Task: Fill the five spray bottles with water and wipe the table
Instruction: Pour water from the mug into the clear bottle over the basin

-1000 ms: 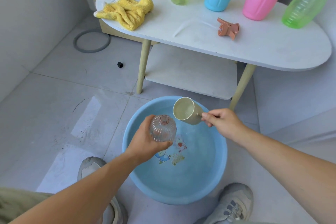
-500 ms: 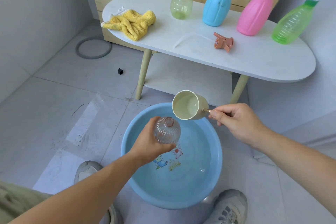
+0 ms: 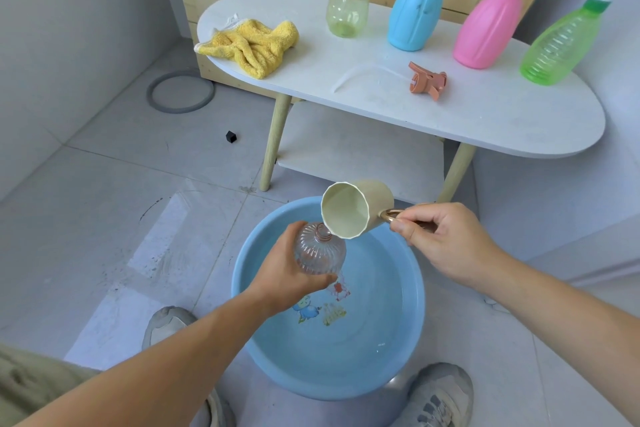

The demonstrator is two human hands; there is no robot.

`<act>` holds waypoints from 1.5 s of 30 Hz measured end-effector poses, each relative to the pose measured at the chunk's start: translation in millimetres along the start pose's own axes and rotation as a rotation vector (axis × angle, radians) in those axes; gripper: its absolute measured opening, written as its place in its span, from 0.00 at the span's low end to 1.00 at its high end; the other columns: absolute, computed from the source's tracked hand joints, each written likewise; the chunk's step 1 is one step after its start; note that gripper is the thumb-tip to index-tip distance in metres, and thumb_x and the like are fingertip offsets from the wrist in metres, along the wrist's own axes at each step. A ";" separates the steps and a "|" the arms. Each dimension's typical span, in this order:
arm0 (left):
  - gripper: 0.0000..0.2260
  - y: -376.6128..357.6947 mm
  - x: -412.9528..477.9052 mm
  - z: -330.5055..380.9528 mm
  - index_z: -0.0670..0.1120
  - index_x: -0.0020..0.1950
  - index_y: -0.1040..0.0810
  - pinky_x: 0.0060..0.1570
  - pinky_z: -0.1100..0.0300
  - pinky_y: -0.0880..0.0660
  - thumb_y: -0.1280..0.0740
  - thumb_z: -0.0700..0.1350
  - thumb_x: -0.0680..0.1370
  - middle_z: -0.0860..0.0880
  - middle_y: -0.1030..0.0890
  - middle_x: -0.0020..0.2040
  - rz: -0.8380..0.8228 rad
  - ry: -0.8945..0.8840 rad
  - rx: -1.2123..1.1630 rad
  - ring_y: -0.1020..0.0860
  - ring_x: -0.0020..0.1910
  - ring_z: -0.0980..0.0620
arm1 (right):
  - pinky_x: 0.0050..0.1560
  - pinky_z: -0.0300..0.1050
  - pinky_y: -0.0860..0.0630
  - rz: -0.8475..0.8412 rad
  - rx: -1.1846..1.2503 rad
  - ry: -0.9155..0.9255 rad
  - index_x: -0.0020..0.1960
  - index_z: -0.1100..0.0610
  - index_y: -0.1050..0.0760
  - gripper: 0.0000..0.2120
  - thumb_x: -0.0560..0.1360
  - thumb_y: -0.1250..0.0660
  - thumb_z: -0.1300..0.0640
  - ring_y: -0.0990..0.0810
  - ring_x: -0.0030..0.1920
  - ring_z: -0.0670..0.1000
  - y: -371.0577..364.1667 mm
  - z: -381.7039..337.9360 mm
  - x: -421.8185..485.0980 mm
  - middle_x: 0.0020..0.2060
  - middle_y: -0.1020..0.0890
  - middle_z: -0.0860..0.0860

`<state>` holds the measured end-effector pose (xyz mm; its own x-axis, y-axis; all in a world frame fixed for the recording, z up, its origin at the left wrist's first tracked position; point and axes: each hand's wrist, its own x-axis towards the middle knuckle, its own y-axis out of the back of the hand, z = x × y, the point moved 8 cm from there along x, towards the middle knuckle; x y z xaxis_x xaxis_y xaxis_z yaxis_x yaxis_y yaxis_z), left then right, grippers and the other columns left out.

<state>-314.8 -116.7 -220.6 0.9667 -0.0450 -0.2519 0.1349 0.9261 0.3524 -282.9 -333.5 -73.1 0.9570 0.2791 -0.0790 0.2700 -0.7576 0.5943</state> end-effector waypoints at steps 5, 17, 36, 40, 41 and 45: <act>0.42 -0.5 0.6 -0.6 0.58 0.72 0.35 0.58 0.61 0.23 0.17 0.51 0.64 0.60 0.24 0.63 0.002 0.001 0.000 0.23 0.62 0.58 | 0.42 0.24 0.32 0.007 -0.028 0.039 0.40 0.49 0.19 0.09 0.77 0.30 0.60 0.22 0.39 0.32 -1.4 -1.5 1.4 0.31 0.20 0.32; 0.47 -0.8 3.3 -8.4 0.58 0.75 0.38 0.64 0.53 0.23 0.19 0.57 0.61 0.58 0.27 0.68 0.000 0.022 0.028 0.26 0.66 0.55 | 0.47 0.27 0.30 0.044 -0.085 0.096 0.39 0.44 0.18 0.10 0.76 0.30 0.57 0.19 0.50 0.39 5.9 -4.9 4.4 0.40 0.15 0.39; 0.45 -2.5 4.2 -8.7 0.58 0.74 0.37 0.63 0.55 0.24 0.19 0.56 0.62 0.58 0.26 0.66 0.004 0.017 0.043 0.25 0.65 0.54 | 0.56 0.43 0.26 0.056 -0.190 0.168 0.42 0.52 0.16 0.04 0.75 0.28 0.57 0.21 0.53 0.46 6.5 -5.3 6.6 0.41 0.16 0.44; 0.46 -2.0 4.0 -9.5 0.59 0.74 0.37 0.63 0.52 0.23 0.20 0.59 0.60 0.58 0.26 0.67 0.007 0.023 0.047 0.25 0.65 0.54 | 0.56 0.41 0.27 0.039 -0.250 0.204 0.40 0.55 0.17 0.07 0.75 0.29 0.56 0.21 0.52 0.47 4.3 -7.5 6.4 0.39 0.17 0.47; 0.46 -1.9 4.0 -9.3 0.59 0.74 0.37 0.63 0.52 0.23 0.19 0.58 0.60 0.58 0.26 0.66 0.007 0.022 0.047 0.25 0.65 0.54 | 0.56 0.40 0.28 0.037 -0.256 0.206 0.40 0.55 0.17 0.07 0.76 0.29 0.56 0.21 0.52 0.47 4.1 -8.0 6.4 0.39 0.17 0.47; 0.45 -2.1 3.5 -8.2 0.59 0.74 0.37 0.61 0.53 0.22 0.19 0.56 0.62 0.58 0.26 0.66 0.004 0.021 0.046 0.24 0.64 0.54 | 0.55 0.38 0.29 0.044 -0.281 0.214 0.40 0.55 0.17 0.06 0.75 0.28 0.57 0.22 0.52 0.48 4.7 -10.8 6.2 0.38 0.18 0.47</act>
<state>-313.4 -115.7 -229.6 0.9625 -0.0327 -0.2693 0.1413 0.9079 0.3946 -276.9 -329.0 -62.2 0.9153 0.3895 0.1029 0.1612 -0.5881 0.7926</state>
